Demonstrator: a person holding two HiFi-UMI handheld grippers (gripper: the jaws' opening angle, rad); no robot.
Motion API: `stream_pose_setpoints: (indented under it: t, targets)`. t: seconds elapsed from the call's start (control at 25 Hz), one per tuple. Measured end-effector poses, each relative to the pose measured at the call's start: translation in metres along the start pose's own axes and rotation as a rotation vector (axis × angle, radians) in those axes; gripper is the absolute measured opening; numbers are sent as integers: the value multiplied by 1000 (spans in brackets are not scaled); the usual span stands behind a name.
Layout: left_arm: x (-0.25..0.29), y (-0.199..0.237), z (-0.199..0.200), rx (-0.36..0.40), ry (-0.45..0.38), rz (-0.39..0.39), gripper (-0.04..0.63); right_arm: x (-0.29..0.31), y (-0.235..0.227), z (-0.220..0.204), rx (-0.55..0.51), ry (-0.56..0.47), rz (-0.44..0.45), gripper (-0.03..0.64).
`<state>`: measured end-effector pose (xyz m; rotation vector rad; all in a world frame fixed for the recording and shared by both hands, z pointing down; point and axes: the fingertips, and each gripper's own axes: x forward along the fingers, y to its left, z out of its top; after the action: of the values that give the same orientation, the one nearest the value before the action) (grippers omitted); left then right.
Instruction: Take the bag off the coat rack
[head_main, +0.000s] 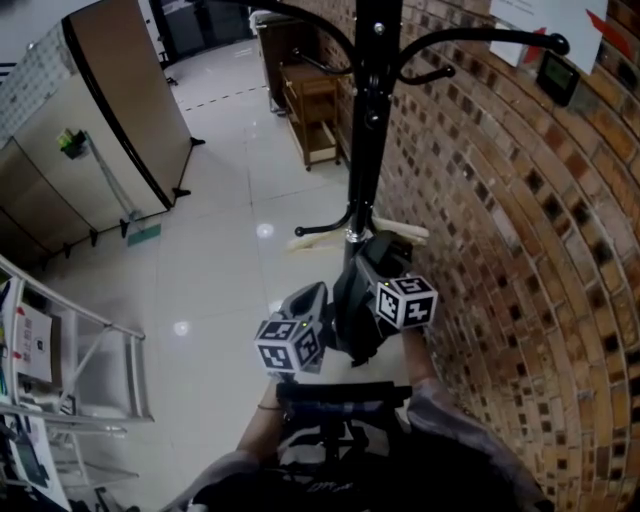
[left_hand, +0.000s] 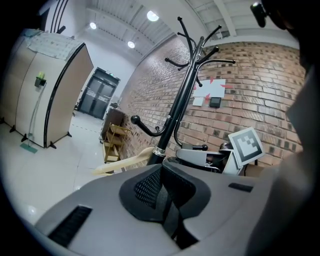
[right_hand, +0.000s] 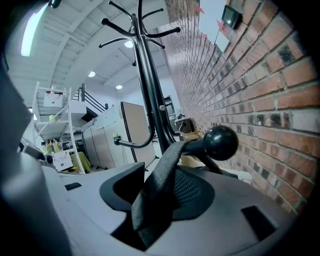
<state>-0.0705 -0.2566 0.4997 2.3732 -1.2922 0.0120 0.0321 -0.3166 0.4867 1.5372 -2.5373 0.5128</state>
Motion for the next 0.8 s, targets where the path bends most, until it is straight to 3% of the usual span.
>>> stream_pose_setpoints:
  t: [0.12, 0.48, 0.8]
  targets:
    - [0, 1, -2, -6, 1, 13, 8, 5, 1, 2, 11, -15, 23, 156]
    - [-3, 10, 1, -4, -9, 41, 8, -10, 4, 16, 192, -103, 108, 63]
    - [3, 12, 3, -22, -10, 37, 8, -40, 6, 31, 353, -201, 188, 57]
